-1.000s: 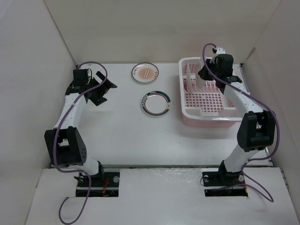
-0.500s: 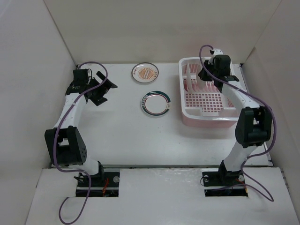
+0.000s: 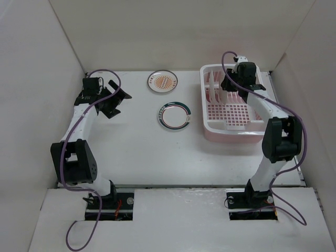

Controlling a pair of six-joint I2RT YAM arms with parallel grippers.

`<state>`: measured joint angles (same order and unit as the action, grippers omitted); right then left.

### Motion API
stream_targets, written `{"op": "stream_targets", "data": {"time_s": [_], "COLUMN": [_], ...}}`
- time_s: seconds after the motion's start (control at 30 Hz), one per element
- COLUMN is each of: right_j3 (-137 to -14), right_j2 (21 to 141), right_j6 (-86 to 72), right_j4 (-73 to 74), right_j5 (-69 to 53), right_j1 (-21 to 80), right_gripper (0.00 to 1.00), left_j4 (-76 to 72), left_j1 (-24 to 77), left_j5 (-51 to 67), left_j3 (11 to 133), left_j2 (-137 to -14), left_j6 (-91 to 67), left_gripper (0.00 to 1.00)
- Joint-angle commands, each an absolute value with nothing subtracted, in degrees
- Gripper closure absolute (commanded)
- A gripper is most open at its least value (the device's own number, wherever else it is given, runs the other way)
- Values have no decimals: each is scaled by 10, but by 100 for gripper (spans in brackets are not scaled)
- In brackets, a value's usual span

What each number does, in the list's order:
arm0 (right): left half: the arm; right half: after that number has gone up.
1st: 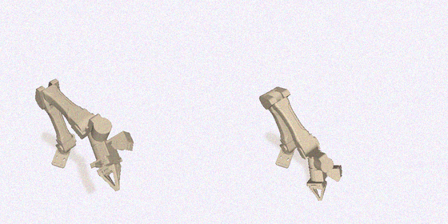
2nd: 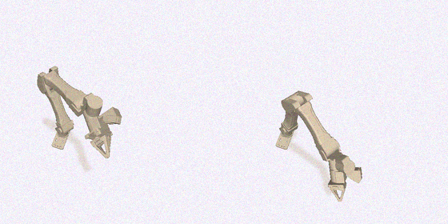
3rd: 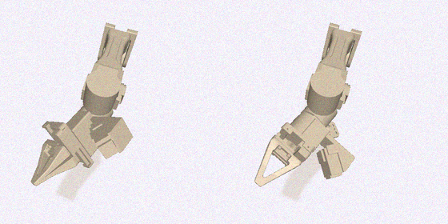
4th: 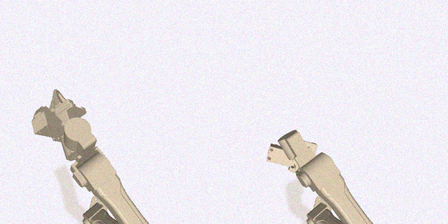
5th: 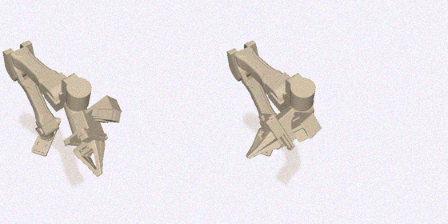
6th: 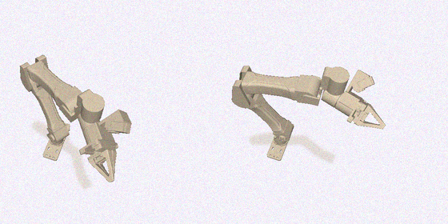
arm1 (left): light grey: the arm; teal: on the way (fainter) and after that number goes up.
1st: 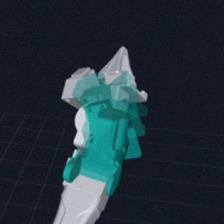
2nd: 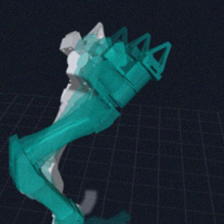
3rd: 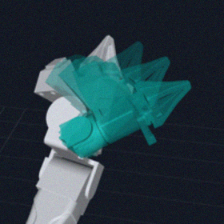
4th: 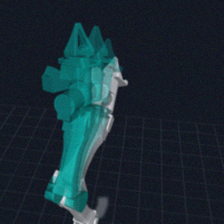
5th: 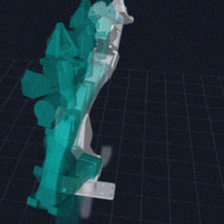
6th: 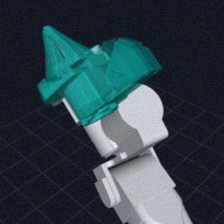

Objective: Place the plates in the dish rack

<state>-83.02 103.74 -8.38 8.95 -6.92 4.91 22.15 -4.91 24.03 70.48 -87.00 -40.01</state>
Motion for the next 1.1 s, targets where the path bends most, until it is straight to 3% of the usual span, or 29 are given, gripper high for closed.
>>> {"op": "stream_targets", "data": {"time_s": [0.0, 0.2, 0.37, 0.57, 0.7, 0.93, 1.07], "right_j3": [-863, -869, -875, -886, -869, -870, -876], "right_j2": [1036, 1013, 957, 875, 824, 769, 746], "right_j6": [-78, -78, -98, -110, -138, -138, -138], "right_j4": [64, 69, 91, 110, 90, 50, 50], "right_j5": [-66, -65, -17, 18, -65, -225, -246], "right_j1": [48, 48, 48, 43, 31, 31, 31], "right_gripper": [65, 41, 0, 0, 0, 0, 0], "left_j4": [202, 177, 99, 22, -13, -56, -71], "left_j1": [-50, -45, -34, 3, 34, 76, 98], "left_j5": [250, 263, 302, 347, 347, 342, 342], "left_j3": [708, 696, 666, 643, 642, 656, 661], "left_j2": [-875, -886, -899, -944, -1004, -1087, -1117], "left_j6": [-395, -389, -389, -401, -406, -424, -431], "left_gripper": [0, 0, 0, 0, 1, 15, 24]}}
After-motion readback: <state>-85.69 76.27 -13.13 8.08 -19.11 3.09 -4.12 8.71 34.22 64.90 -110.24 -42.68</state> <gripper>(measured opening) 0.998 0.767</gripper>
